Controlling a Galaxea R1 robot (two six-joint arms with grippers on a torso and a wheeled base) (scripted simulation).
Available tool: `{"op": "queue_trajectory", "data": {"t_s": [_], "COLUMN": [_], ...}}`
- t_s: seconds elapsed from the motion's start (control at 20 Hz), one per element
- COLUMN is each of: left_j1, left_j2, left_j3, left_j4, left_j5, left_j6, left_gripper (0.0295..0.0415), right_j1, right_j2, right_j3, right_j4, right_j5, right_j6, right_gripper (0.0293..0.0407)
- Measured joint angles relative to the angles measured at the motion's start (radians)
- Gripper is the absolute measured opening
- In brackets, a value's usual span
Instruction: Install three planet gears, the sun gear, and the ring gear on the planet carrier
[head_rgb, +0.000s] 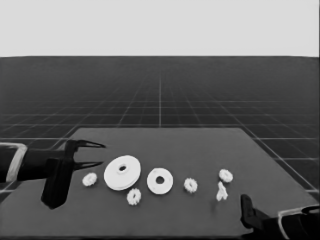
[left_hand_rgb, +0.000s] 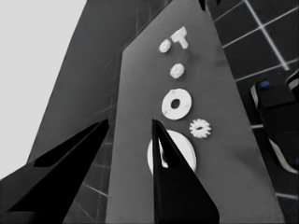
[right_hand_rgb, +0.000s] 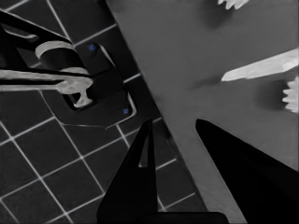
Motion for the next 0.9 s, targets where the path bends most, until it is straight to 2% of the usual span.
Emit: {"op": "queue_trajectory", "data": {"t_s": [0.05, 0.1, 0.15, 0.2, 0.25, 0.3, 0.35, 0.4, 0.45, 0.5, 0.7, 0.8, 0.9], "left_j1": [0.071, 0.045, 0.029, 0.02, 0.236, 0.301, 0.316, 0.325, 0.331, 0.335, 0.341, 0.476, 0.522], "left_j2": [-0.003, -0.002, -0.001, -0.001, -0.009, 0.124, 0.243, 0.317, 0.364, 0.395, 0.442, 0.485, 0.509], "left_j3": [0.071, 0.043, 0.025, 0.015, -0.113, -0.302, -0.506, -0.669, -0.785, -0.863, -0.981, -1.065, -1.112], "left_j4": [-0.073, -0.044, -0.026, -0.015, 0.343, 0.28, 0.11, -0.01, -0.083, -0.127, -0.184, -0.096, -0.072], "left_j5": [0.049, 0.03, 0.018, 0.011, 0.323, 0.605, 0.702, 0.73, 0.743, 0.752, 0.766, 0.668, 0.632], "left_j6": [-0.003, -0.002, -0.001, -0.001, -0.485, -0.891, -1.054, -1.117, -1.138, -1.144, -1.139, -1.119, -1.106], "left_gripper": [0.0295, 0.0297, 0.0314, 0.0347, 0.0389, 0.0404, 0.0398, 0.0391, 0.0388, 0.0386, 0.0385, 0.0385, 0.0385], "right_j1": [-0.054, -0.034, -0.022, -0.015, -0.011, -0.009, -0.008, -0.007, -0.006, -0.006, -0.006, -0.006, -0.006], "right_j2": [0.014, 0.008, 0.005, 0.003, 0.002, 0.001, 0.0, 0.0, 0.0, 0.0, 0.0, 0.0, 0.0], "right_j3": [0.053, 0.029, 0.016, 0.008, 0.003, 0.001, -0.001, -0.002, -0.002, -0.002, -0.003, -0.003, -0.003], "right_j4": [0.076, 0.045, 0.026, 0.016, 0.009, 0.006, 0.004, 0.002, 0.002, 0.001, 0.001, 0.0, 0.0], "right_j5": [0.023, 0.014, 0.008, 0.004, 0.003, 0.001, 0.001, 0.0, 0.0, 0.0, 0.0, 0.0, 0.0], "right_j6": [-0.003, -0.002, -0.001, -0.001, 0.0, 0.0, 0.0, 0.0, 0.0, 0.0, 0.0, 0.0, 0.0], "right_gripper": [0.0293, 0.0308, 0.0337, 0.0368, 0.038, 0.0383, 0.0384, 0.0384, 0.0385, 0.0385, 0.0385, 0.0385, 0.0385]}}
